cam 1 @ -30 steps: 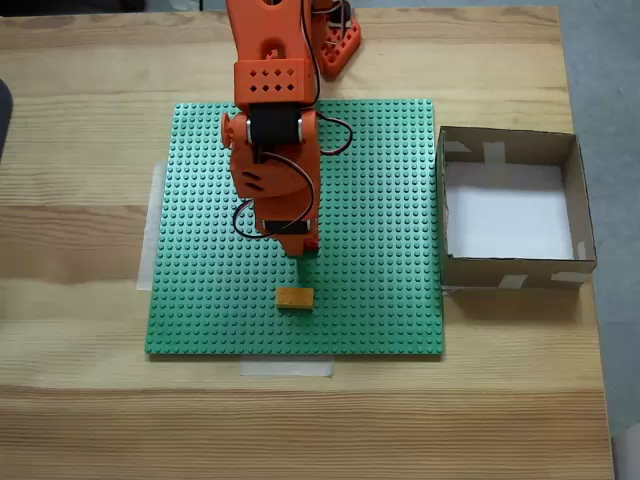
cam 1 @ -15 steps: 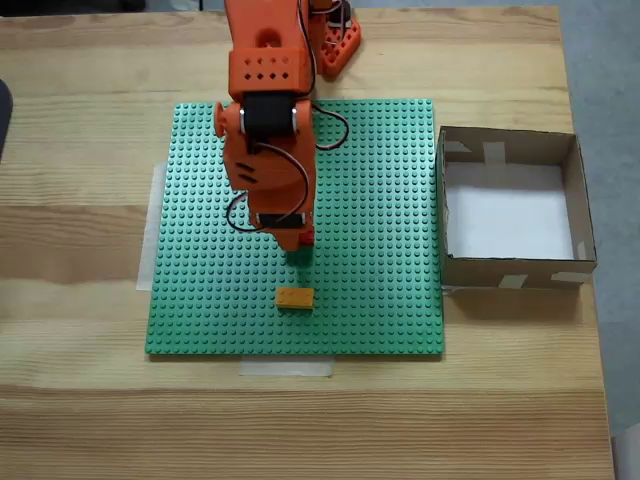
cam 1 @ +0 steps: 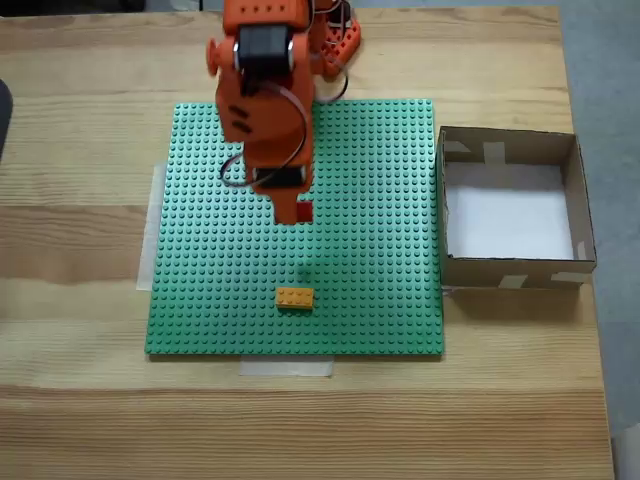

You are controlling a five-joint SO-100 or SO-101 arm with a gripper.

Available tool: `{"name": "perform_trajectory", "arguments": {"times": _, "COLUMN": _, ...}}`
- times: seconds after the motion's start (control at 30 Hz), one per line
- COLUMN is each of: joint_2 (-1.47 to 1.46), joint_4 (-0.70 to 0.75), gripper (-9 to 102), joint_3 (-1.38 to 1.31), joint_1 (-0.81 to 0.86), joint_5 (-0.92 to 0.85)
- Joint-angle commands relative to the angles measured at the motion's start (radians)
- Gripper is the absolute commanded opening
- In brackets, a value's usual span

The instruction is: Pick the red lego block and put it in the box.

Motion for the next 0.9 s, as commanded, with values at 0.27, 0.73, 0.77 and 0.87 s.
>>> {"name": "perform_trajectory", "arguments": {"times": 0.27, "joint_2": 0.12, "joint_4": 0.052, "gripper": -1, "joint_3": -0.043, "joint_1": -0.121, "joint_5": -0.026}}
{"name": "perform_trajectory", "arguments": {"times": 0.73, "joint_2": 0.129, "joint_4": 0.031, "gripper": -1, "joint_3": -0.133, "joint_1": -0.325, "joint_5": -0.018}}
{"name": "perform_trajectory", "arguments": {"times": 0.77, "joint_2": 0.129, "joint_4": 0.031, "gripper": -1, "joint_3": -0.143, "joint_1": -0.341, "joint_5": -0.018}}
{"name": "perform_trajectory", "arguments": {"times": 0.87, "joint_2": 0.129, "joint_4": 0.034, "gripper": -1, "joint_3": -0.166, "joint_1": -0.376, "joint_5": -0.02}}
